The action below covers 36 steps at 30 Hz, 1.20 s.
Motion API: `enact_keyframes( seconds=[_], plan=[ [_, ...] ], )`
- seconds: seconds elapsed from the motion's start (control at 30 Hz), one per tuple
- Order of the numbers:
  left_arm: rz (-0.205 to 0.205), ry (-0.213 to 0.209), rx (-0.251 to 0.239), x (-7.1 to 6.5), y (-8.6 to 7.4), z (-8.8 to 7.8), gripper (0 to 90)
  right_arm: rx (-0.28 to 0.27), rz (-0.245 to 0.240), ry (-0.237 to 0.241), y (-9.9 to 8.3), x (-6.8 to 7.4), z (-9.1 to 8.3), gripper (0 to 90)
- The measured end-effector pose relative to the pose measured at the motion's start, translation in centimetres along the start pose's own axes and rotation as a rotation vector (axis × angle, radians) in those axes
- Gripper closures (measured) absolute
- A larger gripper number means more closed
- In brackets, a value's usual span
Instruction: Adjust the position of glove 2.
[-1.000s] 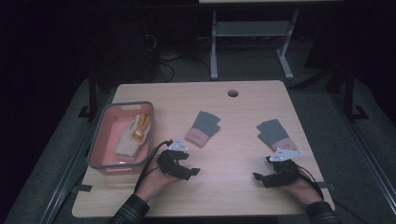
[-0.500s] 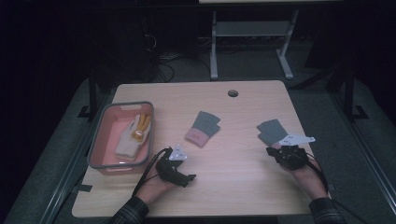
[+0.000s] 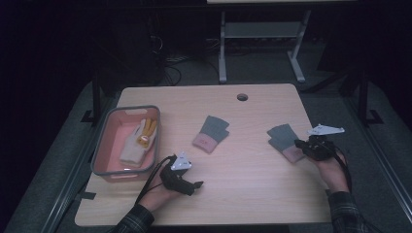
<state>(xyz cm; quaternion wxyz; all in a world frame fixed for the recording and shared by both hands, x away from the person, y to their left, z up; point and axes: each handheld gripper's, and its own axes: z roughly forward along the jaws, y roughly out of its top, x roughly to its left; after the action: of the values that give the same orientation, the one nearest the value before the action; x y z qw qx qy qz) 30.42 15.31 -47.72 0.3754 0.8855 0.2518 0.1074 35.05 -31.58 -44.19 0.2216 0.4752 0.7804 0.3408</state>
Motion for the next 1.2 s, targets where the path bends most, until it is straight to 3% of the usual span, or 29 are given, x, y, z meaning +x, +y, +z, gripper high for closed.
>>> enact_keyframes(
  seconds=[0.2, 0.27, 0.43, 0.63, 0.73, 1.2],
  plan=[
    [0.0, 0.0, 0.0, 0.0, 0.0, 0.0, 12.8, 0.037, 0.028, -0.009, -0.9, -1.1, 0.3, 90.0],
    [0.0, 0.0, -0.001, 0.0, 0.0, 0.0, 12.8, 0.07, 0.012, -0.01, -1.2, -1.1, 0.9, 90.0],
    [-0.001, 0.0, -0.001, 0.0, 0.0, 0.0, 12.8, 0.078, 0.011, 0.001, -1.5, -0.9, 1.3, 90.0],
    [-0.001, 0.0, -0.002, 0.0, 0.0, 0.0, 12.8, 0.083, -0.018, 0.057, -1.3, 0.2, 1.3, 90.0],
    [-0.001, 0.0, -0.003, 0.0, 0.0, 0.0, 12.8, 0.079, -0.032, 0.113, -1.2, 1.3, 1.5, 90.0],
    [-0.001, 0.0, -0.002, 0.0, 0.0, 0.0, 12.8, 0.094, -0.151, 0.205, -0.7, 4.4, 1.5, 90.0]
  ],
)
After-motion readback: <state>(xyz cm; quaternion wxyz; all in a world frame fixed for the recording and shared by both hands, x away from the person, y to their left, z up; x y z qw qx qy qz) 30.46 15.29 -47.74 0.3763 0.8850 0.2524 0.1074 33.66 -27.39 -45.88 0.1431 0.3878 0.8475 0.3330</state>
